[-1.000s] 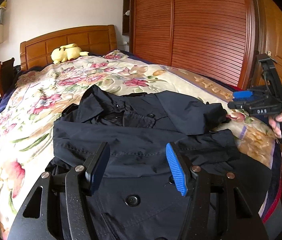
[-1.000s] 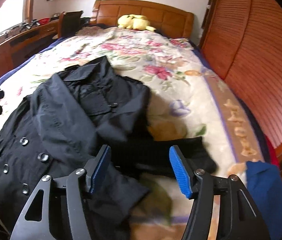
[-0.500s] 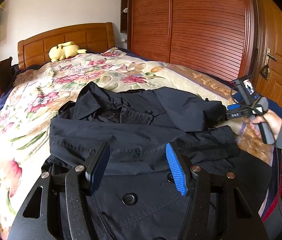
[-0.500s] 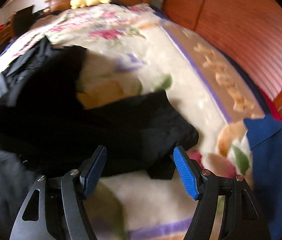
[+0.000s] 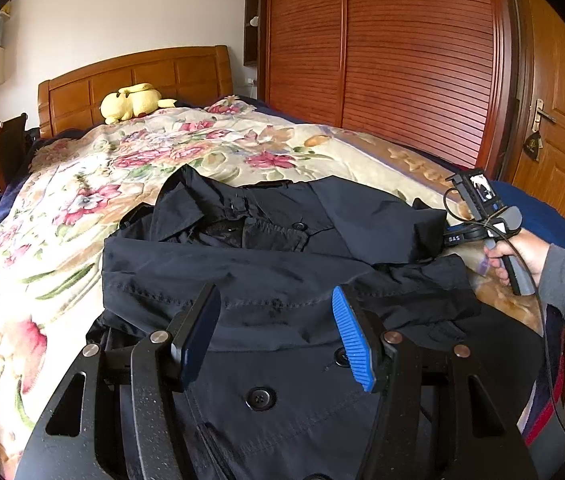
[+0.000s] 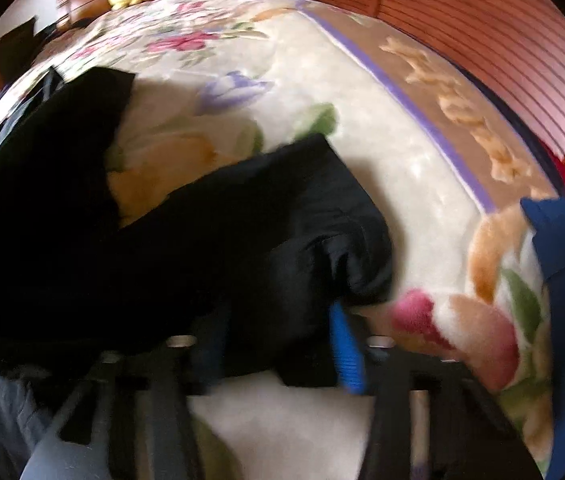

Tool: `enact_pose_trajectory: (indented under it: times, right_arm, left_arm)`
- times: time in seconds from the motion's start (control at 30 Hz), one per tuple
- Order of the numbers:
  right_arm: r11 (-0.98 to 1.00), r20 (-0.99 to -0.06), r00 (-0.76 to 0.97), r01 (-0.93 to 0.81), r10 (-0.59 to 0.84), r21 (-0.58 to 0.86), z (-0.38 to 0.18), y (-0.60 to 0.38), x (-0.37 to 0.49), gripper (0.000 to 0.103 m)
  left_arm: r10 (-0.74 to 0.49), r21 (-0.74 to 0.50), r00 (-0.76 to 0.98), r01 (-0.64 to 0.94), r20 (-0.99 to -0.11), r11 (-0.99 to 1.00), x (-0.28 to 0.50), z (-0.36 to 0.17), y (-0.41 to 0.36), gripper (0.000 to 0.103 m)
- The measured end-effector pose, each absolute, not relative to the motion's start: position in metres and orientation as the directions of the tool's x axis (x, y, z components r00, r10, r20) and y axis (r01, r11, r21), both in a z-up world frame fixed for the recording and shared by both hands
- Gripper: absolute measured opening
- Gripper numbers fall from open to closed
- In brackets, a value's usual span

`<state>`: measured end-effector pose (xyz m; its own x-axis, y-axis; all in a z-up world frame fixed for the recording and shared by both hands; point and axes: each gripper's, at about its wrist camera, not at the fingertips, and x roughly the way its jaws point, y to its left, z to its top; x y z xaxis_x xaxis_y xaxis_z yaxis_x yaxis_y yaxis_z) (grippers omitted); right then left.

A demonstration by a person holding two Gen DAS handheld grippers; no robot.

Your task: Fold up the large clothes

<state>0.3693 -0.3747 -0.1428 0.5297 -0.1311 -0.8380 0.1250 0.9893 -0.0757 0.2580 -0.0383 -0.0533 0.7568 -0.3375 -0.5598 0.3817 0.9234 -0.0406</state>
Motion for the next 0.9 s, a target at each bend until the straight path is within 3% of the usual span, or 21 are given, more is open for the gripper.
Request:
enact_pose_trajectory:
  times: [0.13, 0.5, 0.9]
  right_arm:
    - [0.997, -0.787, 0.613, 0.028, -0.069, -0.066, -0.108, -0.351, 0.350, 0.021]
    - [0.979, -0.625, 0.770, -0.197, 0.127, -0.044, 0.015, -0.239, 0.285, 0.020]
    - [0.937, -0.654, 0.711, -0.348, 0.259, -0.007, 0.005, -0.166, 0.225, 0.021]
  left_arm:
    - [-0.334, -0.036, 0.761, 0.380, -0.557, 0.924, 0.252, -0.052, -0.036, 0.059]
    - [-0.329, -0.019, 0.795, 0.372, -0.510, 0.928, 0.235, -0.034, -0.025, 0.059]
    - [-0.295, -0.044, 0.816, 0.316, -0.498, 0.948, 0.232, -0.033, 0.017, 0.059]
